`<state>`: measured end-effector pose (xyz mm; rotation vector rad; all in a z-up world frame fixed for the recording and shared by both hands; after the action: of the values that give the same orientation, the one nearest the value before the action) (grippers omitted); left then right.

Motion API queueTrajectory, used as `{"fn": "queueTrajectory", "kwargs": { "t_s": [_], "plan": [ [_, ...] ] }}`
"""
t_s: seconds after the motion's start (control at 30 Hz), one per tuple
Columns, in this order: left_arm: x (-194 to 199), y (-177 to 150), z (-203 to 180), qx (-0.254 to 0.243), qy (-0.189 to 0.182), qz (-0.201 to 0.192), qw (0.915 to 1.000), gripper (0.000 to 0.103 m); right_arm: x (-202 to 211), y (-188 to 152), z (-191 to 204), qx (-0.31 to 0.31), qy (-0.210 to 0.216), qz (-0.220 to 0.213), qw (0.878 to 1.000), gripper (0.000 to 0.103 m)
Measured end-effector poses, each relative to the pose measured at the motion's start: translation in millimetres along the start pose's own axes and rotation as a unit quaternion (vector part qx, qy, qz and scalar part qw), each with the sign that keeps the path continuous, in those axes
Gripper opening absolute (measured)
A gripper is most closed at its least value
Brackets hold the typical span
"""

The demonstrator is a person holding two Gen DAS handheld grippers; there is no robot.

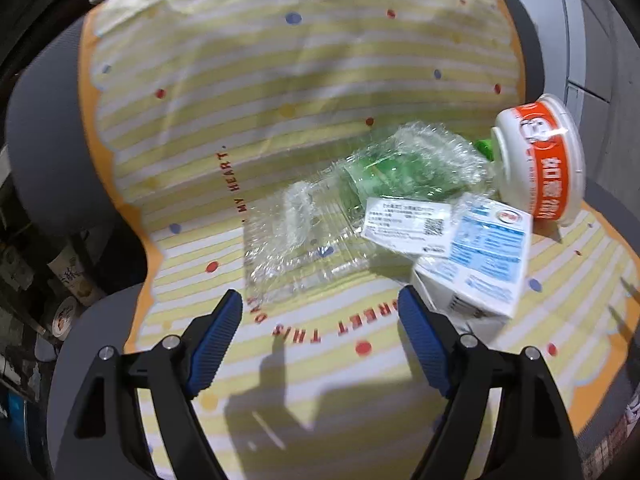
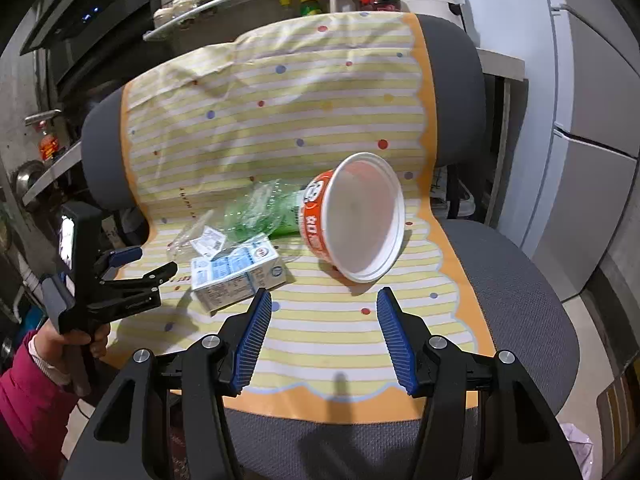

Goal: Collect trash
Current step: 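Grasp the clear plastic clamshell container with the left gripper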

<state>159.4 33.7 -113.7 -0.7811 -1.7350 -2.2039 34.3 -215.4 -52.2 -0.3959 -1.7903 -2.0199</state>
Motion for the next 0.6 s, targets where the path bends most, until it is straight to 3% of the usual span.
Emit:
{"fn": "queueTrajectory", "kwargs": {
  "t_s": [0.23, 0.5, 0.6],
  "plan": [
    [-39.5, -0.2, -7.9, -0.039, -0.005, 0.045, 0.9982, 0.077, -14.8, 2.3, -8.5, -0.006, -0.009, 0.003, 1.000, 0.056],
    [-60.8, 8.9, -14.1, -0.072, -0.011, 0.052, 0.9960, 0.075, -23.2, -0.2, -13.6, -0.012, -0.012, 0.009, 1.000, 0.056],
    [-58.0, 12.7, -15.1, -0.087, 0.000, 0.035, 0.9956, 0.063, -22.6, -1.3, -16.7, -0.016, -0.014, 0.010, 1.000, 0.056]
  ]
}}
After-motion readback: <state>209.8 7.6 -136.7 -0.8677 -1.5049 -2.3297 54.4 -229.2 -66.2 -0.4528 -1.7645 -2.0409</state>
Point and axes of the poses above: each gripper's, at about its wrist camera, not at the fingertips, and x roughly against the way its jaws point, z to its left, y to its top, the point moved 4 cm from there along -x, roughly the way its jaws point, and after that the axes turned 10 degrees about -z, right-handed, at the moved point
